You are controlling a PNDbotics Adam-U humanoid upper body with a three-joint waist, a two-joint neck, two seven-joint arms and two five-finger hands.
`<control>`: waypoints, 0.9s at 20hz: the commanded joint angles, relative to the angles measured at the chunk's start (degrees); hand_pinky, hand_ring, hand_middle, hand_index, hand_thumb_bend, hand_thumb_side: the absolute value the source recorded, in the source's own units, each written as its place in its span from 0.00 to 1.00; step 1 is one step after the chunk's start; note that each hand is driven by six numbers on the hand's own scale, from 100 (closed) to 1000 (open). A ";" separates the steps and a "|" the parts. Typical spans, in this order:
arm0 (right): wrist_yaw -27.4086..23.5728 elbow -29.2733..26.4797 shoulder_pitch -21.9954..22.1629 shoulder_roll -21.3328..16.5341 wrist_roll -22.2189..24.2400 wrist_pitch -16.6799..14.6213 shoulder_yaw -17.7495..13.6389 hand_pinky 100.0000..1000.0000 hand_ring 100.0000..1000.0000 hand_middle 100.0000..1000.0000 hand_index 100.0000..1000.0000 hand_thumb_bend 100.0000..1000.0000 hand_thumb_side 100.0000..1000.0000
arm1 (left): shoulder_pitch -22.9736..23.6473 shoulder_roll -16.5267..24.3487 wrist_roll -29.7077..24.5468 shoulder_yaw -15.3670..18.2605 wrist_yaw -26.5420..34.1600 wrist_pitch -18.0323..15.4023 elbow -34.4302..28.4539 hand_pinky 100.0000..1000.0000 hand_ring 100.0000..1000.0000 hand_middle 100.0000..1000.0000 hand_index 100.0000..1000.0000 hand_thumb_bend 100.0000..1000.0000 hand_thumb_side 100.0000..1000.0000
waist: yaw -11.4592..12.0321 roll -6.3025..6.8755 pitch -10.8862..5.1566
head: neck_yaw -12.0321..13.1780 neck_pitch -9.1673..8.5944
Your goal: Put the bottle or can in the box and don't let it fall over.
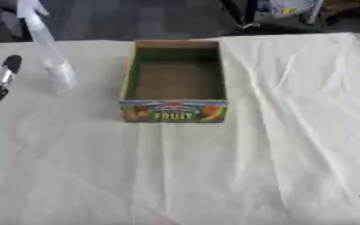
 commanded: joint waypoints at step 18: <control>0.29 -1.32 -0.10 -0.54 1.01 0.37 0.74 0.77 1.00 1.00 1.00 0.00 0.41 | -16.37 15.27 1.17 -4.01 12.27 -7.20 27.21 0.77 0.79 0.62 0.88 0.76 0.22 | -1.90 0.34 -0.88 | -1.35 -1.66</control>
